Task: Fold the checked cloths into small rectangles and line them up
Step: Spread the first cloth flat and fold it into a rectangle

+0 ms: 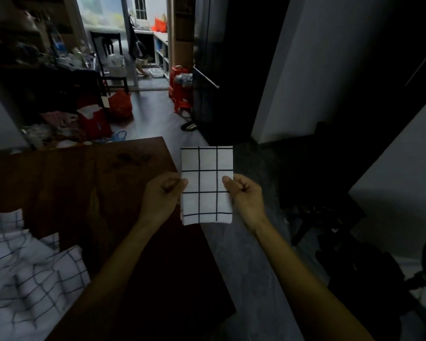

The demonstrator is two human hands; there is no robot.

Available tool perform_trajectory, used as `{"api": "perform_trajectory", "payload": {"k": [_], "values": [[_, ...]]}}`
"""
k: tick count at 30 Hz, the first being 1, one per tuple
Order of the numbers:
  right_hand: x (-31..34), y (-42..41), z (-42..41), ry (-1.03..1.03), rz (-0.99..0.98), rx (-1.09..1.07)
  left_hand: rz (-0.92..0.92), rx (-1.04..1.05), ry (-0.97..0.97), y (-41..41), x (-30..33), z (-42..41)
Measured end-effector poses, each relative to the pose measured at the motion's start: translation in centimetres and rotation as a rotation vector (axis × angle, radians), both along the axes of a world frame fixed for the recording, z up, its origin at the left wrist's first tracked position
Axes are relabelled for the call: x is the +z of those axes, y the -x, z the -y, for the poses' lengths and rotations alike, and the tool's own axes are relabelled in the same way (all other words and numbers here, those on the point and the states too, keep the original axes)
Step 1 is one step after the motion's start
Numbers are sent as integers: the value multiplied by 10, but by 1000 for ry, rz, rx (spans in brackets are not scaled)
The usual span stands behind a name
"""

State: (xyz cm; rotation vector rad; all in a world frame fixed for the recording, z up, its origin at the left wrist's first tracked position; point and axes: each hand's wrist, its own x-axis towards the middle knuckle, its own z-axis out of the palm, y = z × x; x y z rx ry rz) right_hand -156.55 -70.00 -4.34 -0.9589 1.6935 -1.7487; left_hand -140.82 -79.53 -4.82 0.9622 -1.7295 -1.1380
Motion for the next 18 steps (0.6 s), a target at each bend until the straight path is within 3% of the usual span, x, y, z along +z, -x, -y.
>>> {"api": "perform_trajectory", "payload": {"k": [10,18], "values": [[-12,171,-37,-47,-37,120,-20,41,61,150,-9,-44],[-11,254,0,-111,-89,157,-1,125,36,227,-4,-21]]}}
